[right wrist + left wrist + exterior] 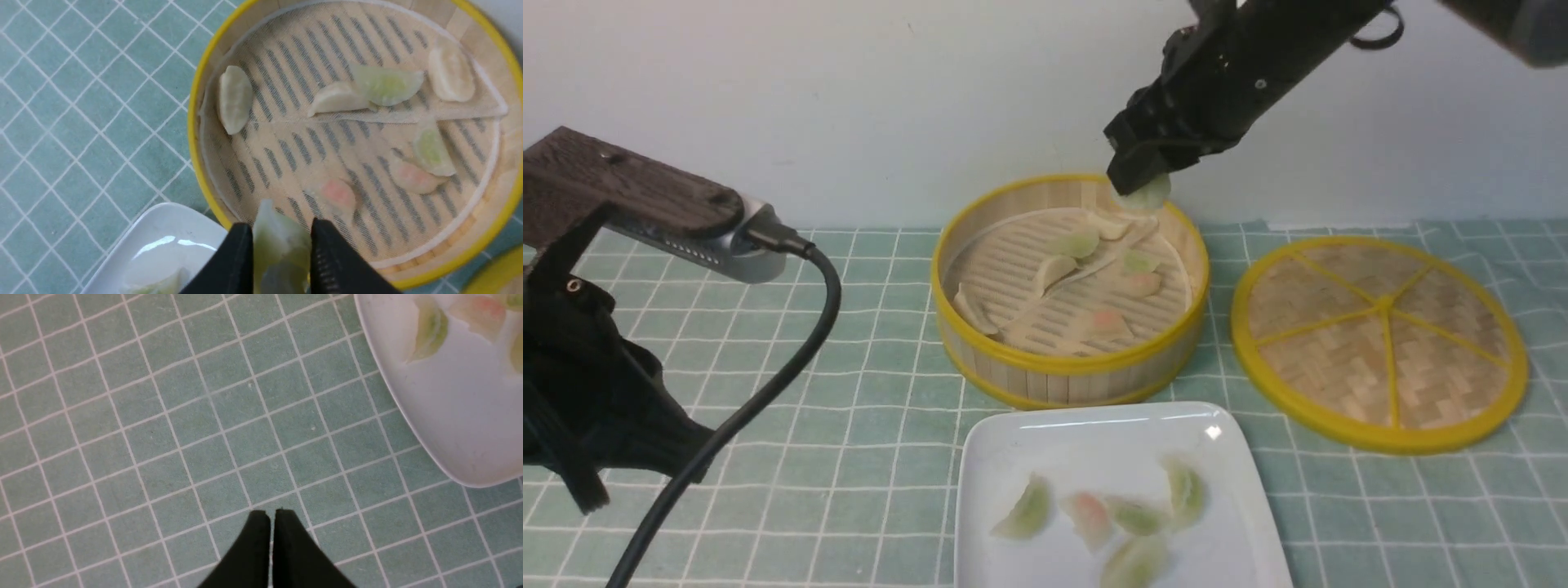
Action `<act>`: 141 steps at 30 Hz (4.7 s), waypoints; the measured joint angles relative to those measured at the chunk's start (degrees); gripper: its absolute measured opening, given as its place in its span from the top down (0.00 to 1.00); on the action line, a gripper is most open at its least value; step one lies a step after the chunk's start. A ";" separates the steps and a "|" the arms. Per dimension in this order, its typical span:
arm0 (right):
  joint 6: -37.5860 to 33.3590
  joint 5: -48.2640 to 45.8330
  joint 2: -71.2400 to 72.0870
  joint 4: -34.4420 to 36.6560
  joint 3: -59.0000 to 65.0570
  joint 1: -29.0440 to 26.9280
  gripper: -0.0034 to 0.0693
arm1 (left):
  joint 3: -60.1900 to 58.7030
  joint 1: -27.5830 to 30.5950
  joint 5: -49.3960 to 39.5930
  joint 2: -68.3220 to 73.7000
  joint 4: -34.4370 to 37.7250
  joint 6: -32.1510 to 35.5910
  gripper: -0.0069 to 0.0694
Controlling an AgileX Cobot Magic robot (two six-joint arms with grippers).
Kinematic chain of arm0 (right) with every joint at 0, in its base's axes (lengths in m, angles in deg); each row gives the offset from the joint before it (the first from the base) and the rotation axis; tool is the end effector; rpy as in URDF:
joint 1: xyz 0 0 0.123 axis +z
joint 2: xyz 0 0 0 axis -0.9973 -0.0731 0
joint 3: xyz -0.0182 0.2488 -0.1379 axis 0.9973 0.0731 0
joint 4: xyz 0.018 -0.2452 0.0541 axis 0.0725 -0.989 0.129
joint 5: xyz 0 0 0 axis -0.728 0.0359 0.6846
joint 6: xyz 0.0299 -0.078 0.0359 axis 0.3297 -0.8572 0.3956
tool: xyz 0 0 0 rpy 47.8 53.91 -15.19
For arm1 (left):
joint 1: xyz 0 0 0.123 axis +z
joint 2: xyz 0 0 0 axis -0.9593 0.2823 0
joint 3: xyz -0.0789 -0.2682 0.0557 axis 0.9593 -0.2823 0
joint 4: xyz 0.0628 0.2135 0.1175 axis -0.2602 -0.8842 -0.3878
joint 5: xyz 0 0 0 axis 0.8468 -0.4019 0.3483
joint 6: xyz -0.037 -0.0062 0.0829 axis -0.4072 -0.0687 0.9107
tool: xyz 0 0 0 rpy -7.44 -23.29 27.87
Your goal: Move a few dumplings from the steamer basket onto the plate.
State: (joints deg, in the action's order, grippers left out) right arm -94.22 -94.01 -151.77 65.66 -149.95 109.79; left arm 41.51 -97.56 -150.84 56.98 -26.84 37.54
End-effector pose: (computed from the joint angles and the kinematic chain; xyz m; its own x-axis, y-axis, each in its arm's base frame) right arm 0.3876 0.2078 0.3321 -0.7177 -0.5020 -0.4825 -0.6590 0.7136 0.2377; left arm 0.1670 -0.0666 0.3599 -0.8337 0.3372 -0.4374 0.3492 0.9354 0.0557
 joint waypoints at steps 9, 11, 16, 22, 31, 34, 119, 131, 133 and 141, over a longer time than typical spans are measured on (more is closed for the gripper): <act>-0.85 7.58 -18.04 1.78 0.83 0.89 0.73 | 0.00 0.00 0.00 0.00 0.94 0.52 0.92; -0.99 9.06 -18.46 1.70 0.81 0.89 0.72 | 0.00 0.00 0.00 0.00 0.94 0.90 0.92; -1.42 13.12 -18.46 1.08 0.57 0.90 0.52 | 0.00 0.00 0.00 0.00 1.09 1.52 0.92; -1.64 11.56 -18.15 0.25 0.47 0.90 0.35 | 0.00 0.00 0.00 0.00 1.03 1.52 0.92; -2.22 12.27 -18.27 -1.60 0.47 1.13 0.41 | 0.00 0.00 -0.02 0.00 1.00 1.52 0.92; -3.76 13.31 -18.46 -4.69 0.47 1.19 0.43 | 0.00 0.00 -0.02 0.00 1.00 1.52 0.92; 24.03 47.39 109.63 -16.41 86.20 7.53 0.97 | -4.02 0.00 19.64 0.00 6.01 2.01 0.92; 32.57 47.96 115.82 -23.30 91.26 7.53 0.97 | -4.72 0.06 22.86 -3.54 7.90 2.01 0.92; 32.63 47.96 115.82 -23.91 91.26 7.53 0.97 | -4.78 0.06 23.69 -8.18 8.11 2.01 0.92; 32.63 47.96 115.82 -24.30 91.26 7.53 0.97 | -4.78 0.06 24.20 -24.07 8.43 1.96 0.92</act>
State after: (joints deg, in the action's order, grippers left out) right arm -61.59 -46.05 -35.96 41.36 -58.69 117.31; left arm 36.73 -97.50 -126.63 32.91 -18.41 39.49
